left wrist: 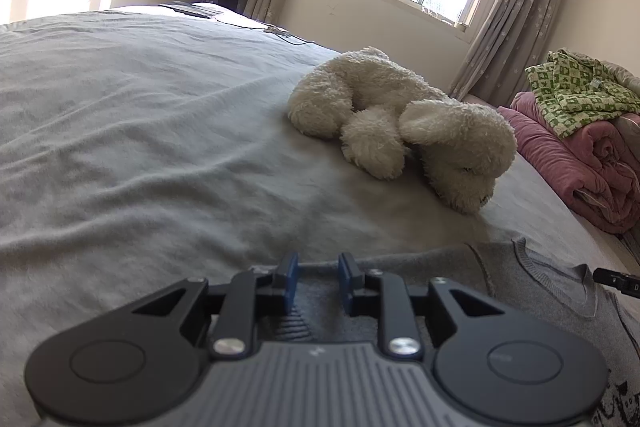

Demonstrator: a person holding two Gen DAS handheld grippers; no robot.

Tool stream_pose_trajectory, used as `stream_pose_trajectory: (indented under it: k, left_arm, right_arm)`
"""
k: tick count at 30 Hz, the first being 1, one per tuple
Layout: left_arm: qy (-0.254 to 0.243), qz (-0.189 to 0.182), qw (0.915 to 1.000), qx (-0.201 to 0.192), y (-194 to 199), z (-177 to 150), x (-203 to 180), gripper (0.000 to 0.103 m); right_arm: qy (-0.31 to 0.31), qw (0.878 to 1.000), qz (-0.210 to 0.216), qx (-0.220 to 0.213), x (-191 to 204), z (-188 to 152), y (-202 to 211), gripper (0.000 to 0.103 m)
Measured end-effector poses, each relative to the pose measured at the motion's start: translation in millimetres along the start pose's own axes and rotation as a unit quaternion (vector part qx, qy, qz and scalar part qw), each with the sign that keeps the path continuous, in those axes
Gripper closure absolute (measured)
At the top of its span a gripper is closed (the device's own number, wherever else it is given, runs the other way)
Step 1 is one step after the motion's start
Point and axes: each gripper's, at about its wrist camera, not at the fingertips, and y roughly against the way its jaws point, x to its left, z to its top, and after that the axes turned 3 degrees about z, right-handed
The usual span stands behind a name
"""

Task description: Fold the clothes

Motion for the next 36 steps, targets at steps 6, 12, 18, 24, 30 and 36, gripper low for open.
stream_pose_trajectory:
  k: [6, 12, 18, 24, 30, 36]
  left_arm:
    - [-0.006, 0.002, 1.0, 0.0, -0.3, -0.2, -1.5, 0.079]
    - [-0.007, 0.0, 1.0, 0.0, -0.1, -0.4, -1.8, 0.077]
    - [-0.007, -0.001, 1.0, -0.001, 0.2, -0.6, -1.7, 0.076]
    - [-0.007, -0.004, 1.0, -0.001, 0.3, -0.7, -1.5, 0.075]
    - [-0.007, -0.004, 1.0, -0.001, 0.4, -1.2, -2.1, 0.075]
    - [-0.007, -0.004, 1.0, -0.001, 0.6, -0.9, -1.5, 0.074]
  right_arm:
    - [-0.048, 0.998, -0.025, 0.03, -33.2, -25.5, -8.9, 0.079]
    - [-0.06, 0.997, -0.037, 0.032, -41.3, -16.1, -40.5, 0.081]
    - [-0.043, 0.997, -0.054, 0.03, -41.9, -3.7, -63.7, 0.082]
    - [-0.043, 0.998, -0.035, 0.027, -53.8, 7.2, -59.6, 0.082]
    - [-0.042, 0.997, -0.067, 0.011, -98.6, 5.3, 3.6, 0.074]
    - [-0.082, 0.987, -0.134, 0.037, -158.3, -28.4, 48.7, 0.063]
